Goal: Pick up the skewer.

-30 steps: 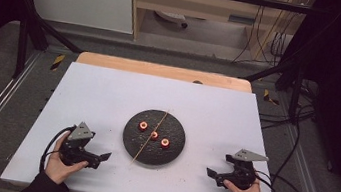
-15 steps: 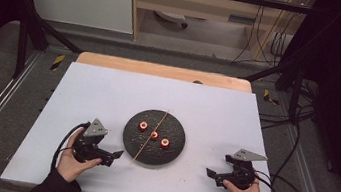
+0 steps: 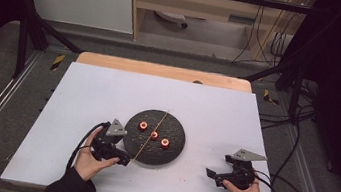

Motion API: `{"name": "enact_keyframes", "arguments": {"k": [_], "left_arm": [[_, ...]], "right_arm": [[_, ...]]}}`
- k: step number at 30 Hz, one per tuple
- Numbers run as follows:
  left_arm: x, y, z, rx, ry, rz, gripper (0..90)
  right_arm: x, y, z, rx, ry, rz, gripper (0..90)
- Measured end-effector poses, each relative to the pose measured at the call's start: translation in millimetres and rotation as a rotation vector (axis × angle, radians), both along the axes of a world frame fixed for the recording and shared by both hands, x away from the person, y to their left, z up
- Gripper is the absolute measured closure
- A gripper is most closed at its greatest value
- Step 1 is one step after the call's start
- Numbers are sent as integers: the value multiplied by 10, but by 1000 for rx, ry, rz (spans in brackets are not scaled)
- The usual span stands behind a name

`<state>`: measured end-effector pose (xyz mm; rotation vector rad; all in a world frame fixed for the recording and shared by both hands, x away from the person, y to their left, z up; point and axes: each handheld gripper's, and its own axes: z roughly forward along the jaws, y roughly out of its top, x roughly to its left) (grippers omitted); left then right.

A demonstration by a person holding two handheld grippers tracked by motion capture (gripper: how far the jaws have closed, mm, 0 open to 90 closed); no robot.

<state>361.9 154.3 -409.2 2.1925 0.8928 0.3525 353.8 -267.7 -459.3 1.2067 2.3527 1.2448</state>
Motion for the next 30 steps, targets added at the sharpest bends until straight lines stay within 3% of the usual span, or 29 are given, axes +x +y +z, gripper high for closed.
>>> {"name": "enact_keyframes", "arguments": {"k": [2, 10, 14, 19, 20, 26, 30], "left_arm": [[24, -53, -12, 3, 13, -2, 118], [96, -220, -58, 1, 52, -1, 275], [140, -321, -95, 30, 79, 16, 351], [176, -400, -109, 33, 126, 36, 450], [191, -419, -109, 53, 139, 46, 467], [203, -456, -95, 80, 147, 72, 579], [186, -489, -82, 93, 129, 91, 636]], "right_arm": [[0, 1, 0, 2, 1, 0, 9], [0, 7, -5, -1, 11, 1, 9], [2, 4, -3, -3, 11, 3, 9], [2, 2, -1, -2, 10, 3, 9], [1, 2, -1, 0, 10, 3, 9], [2, 5, -4, 1, 12, 2, 9], [1, 5, -4, 2, 12, 3, 9]]}}
